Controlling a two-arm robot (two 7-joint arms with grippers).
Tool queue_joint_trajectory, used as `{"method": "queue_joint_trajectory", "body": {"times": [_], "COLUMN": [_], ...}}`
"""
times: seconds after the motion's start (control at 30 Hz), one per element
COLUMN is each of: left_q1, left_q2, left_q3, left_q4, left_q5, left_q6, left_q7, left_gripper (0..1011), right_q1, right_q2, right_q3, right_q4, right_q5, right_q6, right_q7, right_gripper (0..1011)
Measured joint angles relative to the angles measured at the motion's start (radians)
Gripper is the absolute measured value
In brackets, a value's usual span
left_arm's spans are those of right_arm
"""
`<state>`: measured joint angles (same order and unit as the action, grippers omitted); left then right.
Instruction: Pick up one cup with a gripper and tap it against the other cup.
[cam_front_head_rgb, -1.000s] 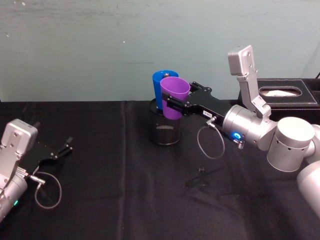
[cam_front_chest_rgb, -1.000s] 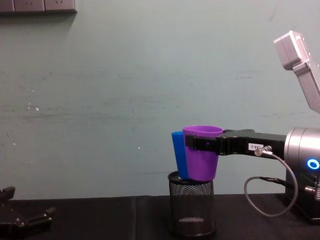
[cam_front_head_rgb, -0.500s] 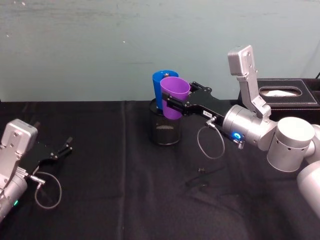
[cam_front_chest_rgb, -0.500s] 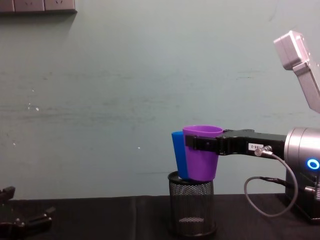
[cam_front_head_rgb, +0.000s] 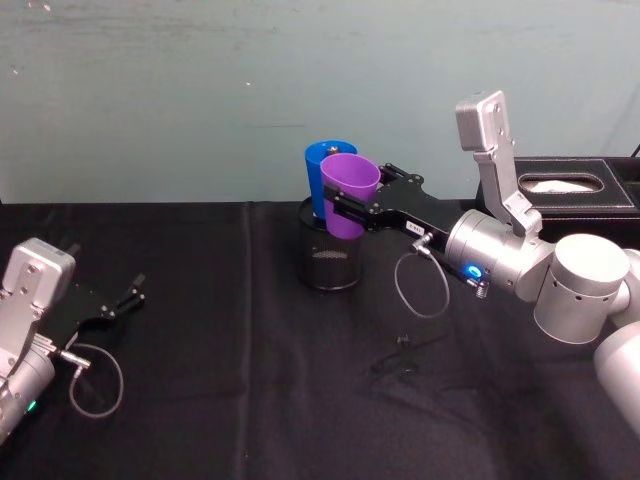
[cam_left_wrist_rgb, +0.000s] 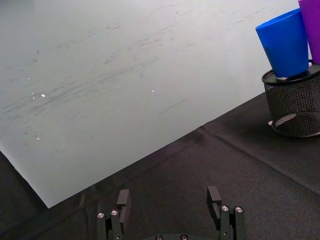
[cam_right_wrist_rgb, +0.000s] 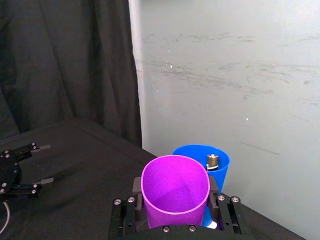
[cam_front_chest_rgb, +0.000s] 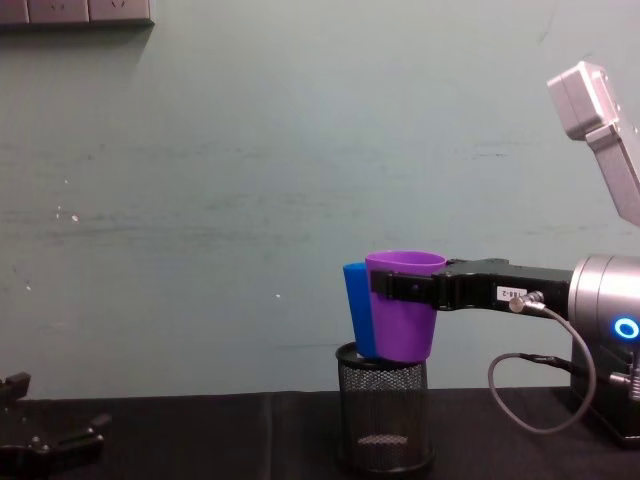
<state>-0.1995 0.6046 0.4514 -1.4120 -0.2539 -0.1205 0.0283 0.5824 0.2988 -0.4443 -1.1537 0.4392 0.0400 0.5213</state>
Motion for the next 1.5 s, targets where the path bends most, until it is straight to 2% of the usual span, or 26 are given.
{"method": "queue_joint_trajectory", "body": {"times": [1.5], "left_q1": [0.000], "left_q2": [0.000], "left_q3": [0.000], "left_q4": [0.000], "left_q5": [0.000], "left_q6": [0.000], "left_q7": [0.000], "left_gripper": [1000], "right_q1": [0.000], "right_q2": [0.000], "right_q3": [0.000], "right_q4": [0.000], "right_q5": [0.000], "right_q6": [0.000], "right_q7": [0.000], "right_gripper": [731]}}
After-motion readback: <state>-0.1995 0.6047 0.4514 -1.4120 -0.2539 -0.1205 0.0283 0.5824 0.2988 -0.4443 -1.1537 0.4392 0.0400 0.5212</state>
